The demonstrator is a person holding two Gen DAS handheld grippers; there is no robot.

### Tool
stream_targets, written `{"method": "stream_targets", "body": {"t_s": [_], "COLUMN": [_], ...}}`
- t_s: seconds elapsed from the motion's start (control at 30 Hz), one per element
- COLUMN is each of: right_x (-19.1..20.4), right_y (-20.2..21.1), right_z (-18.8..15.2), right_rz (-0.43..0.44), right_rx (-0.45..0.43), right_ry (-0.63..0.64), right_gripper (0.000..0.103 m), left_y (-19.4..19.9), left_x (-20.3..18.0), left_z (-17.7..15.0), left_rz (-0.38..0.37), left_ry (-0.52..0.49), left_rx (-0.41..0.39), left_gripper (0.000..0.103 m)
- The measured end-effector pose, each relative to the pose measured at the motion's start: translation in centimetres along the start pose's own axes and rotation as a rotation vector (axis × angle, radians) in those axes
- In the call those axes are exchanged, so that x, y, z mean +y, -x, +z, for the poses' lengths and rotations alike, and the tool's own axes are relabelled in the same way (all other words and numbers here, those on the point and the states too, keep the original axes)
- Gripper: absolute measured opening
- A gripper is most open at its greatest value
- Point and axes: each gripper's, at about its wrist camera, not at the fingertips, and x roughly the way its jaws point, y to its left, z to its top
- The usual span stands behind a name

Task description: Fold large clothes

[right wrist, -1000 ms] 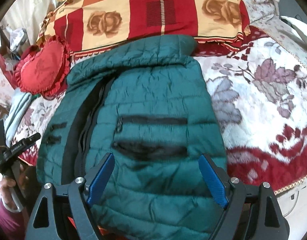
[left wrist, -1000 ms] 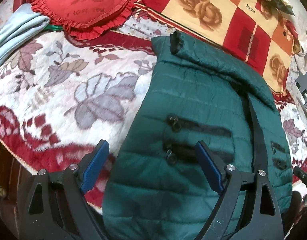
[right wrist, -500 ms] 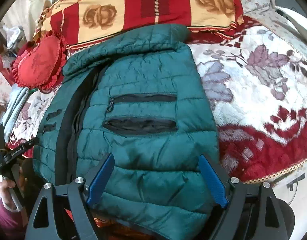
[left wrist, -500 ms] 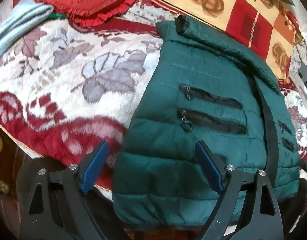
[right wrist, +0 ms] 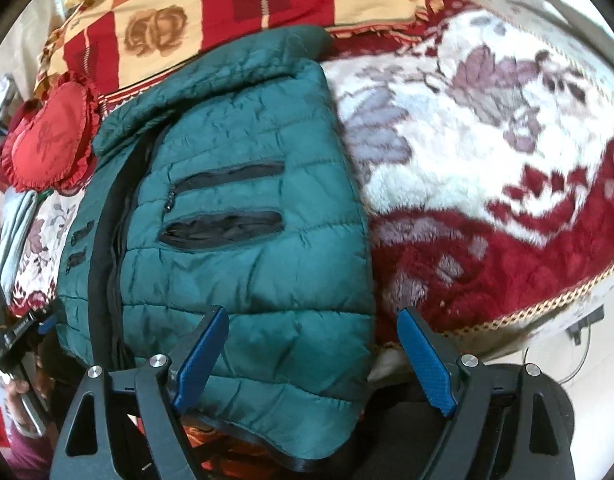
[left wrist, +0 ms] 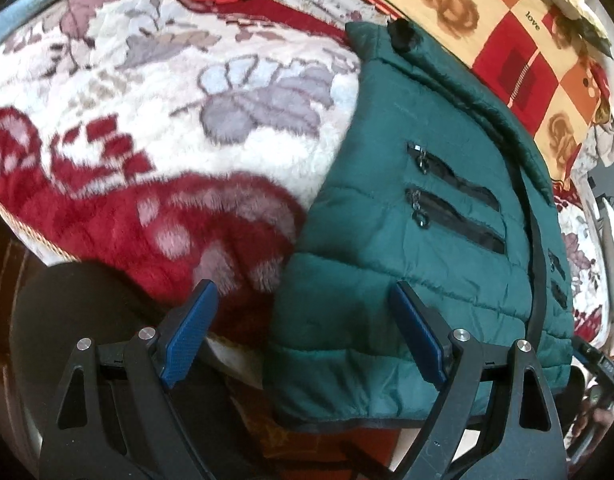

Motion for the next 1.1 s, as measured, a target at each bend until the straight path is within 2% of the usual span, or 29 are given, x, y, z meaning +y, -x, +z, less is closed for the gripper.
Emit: {"method": "stream_targets", "body": {"t_s": [0.17, 0.27, 0.37, 0.5, 0.67, 0.83, 1.0, 1.07, 1.1], "right_x": [-0.2, 0.5, 1.0, 1.5, 1.1, 1.9, 2.2, 2.3, 2.2], "right_y": [-1.1, -1.6, -2.4, -3.4, -4.0, -3.2, -2.7, -2.6, -2.4], "right_z": [-0.3, -0.5, -0.6, -0.6, -0.7, -1.0, -1.3, -1.4, -1.4], "right_rz": [0.020, 0.016, 0.065, 0.032, 0.063, 0.045, 0.043, 0.043, 0.045], "right_rx": [0.044, 0.064, 0.106, 0.132, 0.180, 0.167, 0.152, 0.139, 0.127], "right_ry": [-0.016, 0.018, 0.021, 0.062, 0.046, 0.102, 0.148, 0.159, 0.166], "right_gripper": [0.084, 0.085, 0.085, 0.084, 0.082, 0.060, 0.050, 0.043, 0.037], "left_y": [-0.9, -1.4, -1.5, -1.6, -1.9, -1.8, -1.8, -1.8, -1.8], "left_x": [-0.8, -1.0, -0.9, -0.8, -0.8, -0.8, -0.8, -0.8, -0.8], "left_z": [-0.8, -1.1, -1.0, -1.2, -1.3, -1.3, -1.4, -1.4, -1.4], "left_rz": [-0.017, -0.017, -0.020, -0.024, -0.026, -0.025, -0.022, -0.023, -0.024], "left_ry": [-0.026, -0.032, -0.027, -0.025, -0.026, -0.027, -0.027, -0.028, -0.029], "left_rx": [0.042, 0.059, 0.061, 0.058, 0.055, 0.055, 0.051, 0.052, 0.054], "left_gripper": [0.088, 0.088, 0.088, 0.088, 0.088, 0.088, 0.088, 0.088, 0.088]}}
